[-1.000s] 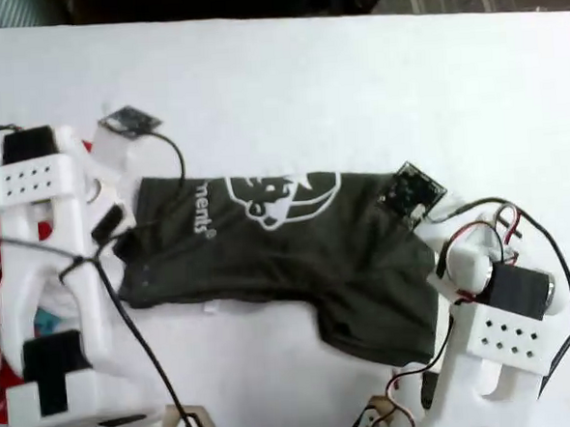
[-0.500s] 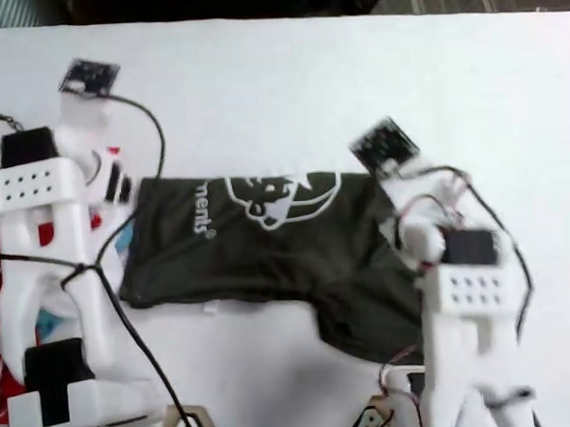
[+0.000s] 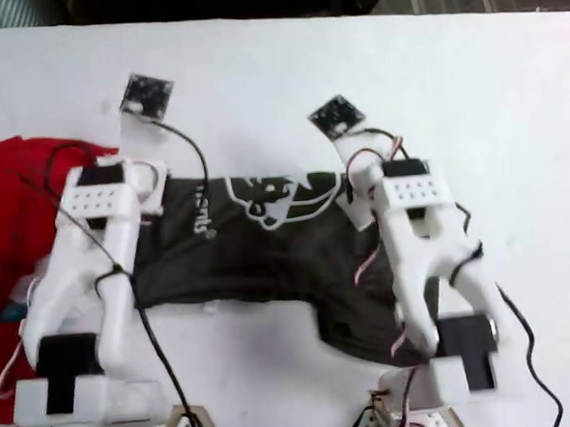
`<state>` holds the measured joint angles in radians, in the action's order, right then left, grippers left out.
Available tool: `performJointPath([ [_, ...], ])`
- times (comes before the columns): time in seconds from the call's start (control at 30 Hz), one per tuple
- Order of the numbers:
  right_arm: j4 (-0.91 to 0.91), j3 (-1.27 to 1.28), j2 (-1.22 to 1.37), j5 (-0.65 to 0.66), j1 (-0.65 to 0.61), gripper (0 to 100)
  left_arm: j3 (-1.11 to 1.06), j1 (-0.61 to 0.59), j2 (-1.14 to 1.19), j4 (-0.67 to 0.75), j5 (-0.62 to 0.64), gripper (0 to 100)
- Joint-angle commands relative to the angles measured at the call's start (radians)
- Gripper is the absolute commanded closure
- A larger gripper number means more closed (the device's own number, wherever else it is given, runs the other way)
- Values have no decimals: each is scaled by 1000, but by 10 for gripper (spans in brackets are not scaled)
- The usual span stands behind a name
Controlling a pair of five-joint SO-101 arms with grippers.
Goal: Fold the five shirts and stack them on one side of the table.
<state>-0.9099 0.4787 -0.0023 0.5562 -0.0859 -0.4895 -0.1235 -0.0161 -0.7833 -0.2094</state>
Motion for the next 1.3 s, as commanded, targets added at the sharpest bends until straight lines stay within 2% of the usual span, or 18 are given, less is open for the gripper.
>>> performJointPath([
  [0.0, 12, -80, 61, -2, 45, 979, 43, -22, 113, 15, 3, 977],
  [0.3, 13, -81, 116, 5, 71, 980, 480, -61, 455, -310, 2, 977],
  [0.43, 16, -84, 160, 5, 120, 980, 675, -84, 579, -463, 2, 977],
  [0.6, -4, -84, 147, 5, 170, 980, 913, -130, 625, -658, 0, 977],
  [0.73, -41, -84, 64, 5, 148, 980, 1094, -111, 625, -789, 0, 977],
  [1.0, -120, -83, -159, 3, 44, 980, 1355, -28, 625, -991, 5, 977],
  [1.13, -199, -83, -305, -3, 45, 980, 1427, -24, 622, -1003, 3, 977],
  [1.27, -302, -83, -472, -5, 62, 980, 1387, -19, 561, -1005, 3, 977],
])
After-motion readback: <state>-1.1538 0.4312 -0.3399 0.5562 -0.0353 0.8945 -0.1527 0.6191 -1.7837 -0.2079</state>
